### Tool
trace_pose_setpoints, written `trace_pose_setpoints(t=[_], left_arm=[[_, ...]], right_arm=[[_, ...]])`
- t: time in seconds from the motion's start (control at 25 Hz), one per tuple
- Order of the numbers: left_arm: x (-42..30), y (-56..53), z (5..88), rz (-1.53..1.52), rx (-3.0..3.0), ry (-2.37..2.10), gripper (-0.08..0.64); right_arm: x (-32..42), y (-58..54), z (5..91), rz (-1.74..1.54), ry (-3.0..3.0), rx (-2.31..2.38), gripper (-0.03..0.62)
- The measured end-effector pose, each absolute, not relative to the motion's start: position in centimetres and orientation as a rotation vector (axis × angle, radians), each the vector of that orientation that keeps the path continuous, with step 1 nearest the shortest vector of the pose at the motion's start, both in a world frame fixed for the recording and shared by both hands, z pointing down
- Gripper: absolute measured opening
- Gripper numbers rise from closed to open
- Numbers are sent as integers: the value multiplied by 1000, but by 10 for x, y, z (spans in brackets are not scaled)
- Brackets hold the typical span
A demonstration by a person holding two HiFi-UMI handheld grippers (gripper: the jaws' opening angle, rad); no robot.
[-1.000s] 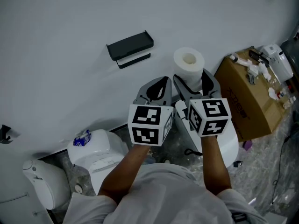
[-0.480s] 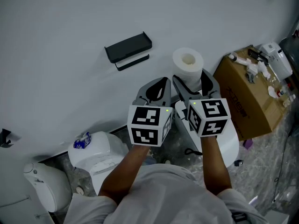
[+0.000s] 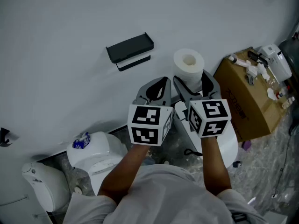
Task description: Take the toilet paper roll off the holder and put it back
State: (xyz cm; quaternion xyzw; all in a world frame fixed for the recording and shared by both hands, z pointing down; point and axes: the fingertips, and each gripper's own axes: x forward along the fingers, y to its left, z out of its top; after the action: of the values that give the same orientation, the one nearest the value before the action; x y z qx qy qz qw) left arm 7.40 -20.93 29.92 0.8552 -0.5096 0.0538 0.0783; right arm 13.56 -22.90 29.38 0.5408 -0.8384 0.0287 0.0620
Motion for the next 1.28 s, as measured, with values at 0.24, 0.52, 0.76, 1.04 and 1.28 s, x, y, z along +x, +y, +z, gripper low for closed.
trace_pose_setpoints(t=[0.24,0.52,0.76,1.04,1.28], left_arm=[[62,-213,297,147,2543,-1551,3],[34,-222,290,137,2516,-1616,3],[7,-231,286,127,2481,-1682,3],[-25,-241,285,123,2439,-1735,3],[-50,-246,285,114,2410,-1769,3]], right_arm=[[127,-232,286,66,-2560,1603,360],[103,-242,268,47,-2606,1529,360],[78,-251,252,32,-2664,1471,360],[45,-262,240,21,-2716,1397,360],[20,-272,229,-4,-2747,1358,360]])
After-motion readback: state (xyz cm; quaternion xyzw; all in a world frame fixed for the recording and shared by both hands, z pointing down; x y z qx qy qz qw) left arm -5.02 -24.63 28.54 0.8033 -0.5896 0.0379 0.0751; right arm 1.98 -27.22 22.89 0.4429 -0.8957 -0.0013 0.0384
